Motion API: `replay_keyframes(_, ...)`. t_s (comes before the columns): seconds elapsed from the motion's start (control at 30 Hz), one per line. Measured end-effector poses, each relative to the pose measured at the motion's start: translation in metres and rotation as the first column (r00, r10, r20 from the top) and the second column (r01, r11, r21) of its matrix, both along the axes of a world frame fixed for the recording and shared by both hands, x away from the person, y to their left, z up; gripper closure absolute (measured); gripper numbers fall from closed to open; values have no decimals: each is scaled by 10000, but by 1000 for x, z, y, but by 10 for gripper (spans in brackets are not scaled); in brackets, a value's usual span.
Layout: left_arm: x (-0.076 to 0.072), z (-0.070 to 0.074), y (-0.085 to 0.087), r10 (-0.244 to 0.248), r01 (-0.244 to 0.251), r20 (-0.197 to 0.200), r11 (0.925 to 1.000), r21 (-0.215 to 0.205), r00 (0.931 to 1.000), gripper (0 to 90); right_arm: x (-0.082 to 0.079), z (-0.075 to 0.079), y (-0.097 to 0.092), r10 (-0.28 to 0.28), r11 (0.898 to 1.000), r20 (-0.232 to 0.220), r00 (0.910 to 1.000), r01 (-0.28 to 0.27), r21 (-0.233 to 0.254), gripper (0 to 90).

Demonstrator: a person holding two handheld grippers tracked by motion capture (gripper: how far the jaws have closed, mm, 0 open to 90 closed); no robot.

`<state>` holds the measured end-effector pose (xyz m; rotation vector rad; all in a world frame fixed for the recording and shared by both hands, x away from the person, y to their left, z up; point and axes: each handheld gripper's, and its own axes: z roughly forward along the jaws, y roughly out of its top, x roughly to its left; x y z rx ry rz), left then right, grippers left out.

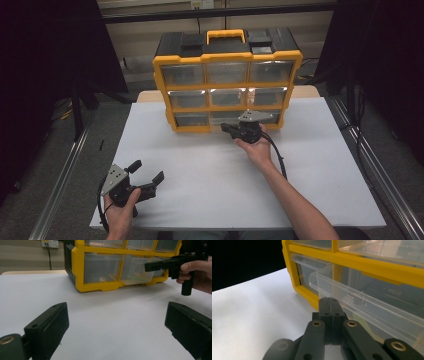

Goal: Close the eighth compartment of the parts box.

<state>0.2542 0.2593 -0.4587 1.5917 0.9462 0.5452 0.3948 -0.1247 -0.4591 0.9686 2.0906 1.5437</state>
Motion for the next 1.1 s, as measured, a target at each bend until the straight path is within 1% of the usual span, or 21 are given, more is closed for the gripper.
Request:
replay_keyframes(0.07,0,0,0,78,-78,-4,9999,-69,10000,55,1,0,0,-24,10000,4,10000,24,4,900)
replay_keyframes(0.1,0,0,1,63,-63,10,10000,52,10000,55,2,0,-1,-36,10000,-3,10000,36,20,900)
replay_keyframes(0.27,0,0,1,38,-38,-6,10000,12,10000,55,4,0,0,-134,9999,5,9999,134,-54,900)
replay_keyframes(0.43,0,0,0,67,-67,-22,10000,3,10000,55,6,0,0,-25,10000,-59,10000,25,-51,900)
replay_keyframes(0.67,1,0,1,99,-99,-21,9999,64,9999,55,9,0,-3,-171,9998,-58,9998,171,-71,900)
replay_keyframes(0.73,0,0,1,116,-116,-17,9999,69,9999,55,9,0,-3,-240,9996,-33,9997,239,-163,900)
replay_keyframes(0.8,0,-1,0,42,-42,-66,10000,19,10000,55,10,0,-3,-210,9995,-28,9998,209,-218,900)
replay_keyframes(0.93,1,-1,0,51,-51,-97,10000,17,9999,55,11,0,-4,-233,9994,-39,9997,232,-252,900)
replay_keyframes(1.07,0,0,0,75,-75,-55,10000,26,10000,55,13,0,-5,-361,9991,-29,9993,361,-240,900)
replay_keyframes(1.1,0,0,1,116,-116,-45,9999,54,9999,55,14,1,-5,-409,9987,-4,9992,409,-305,900)
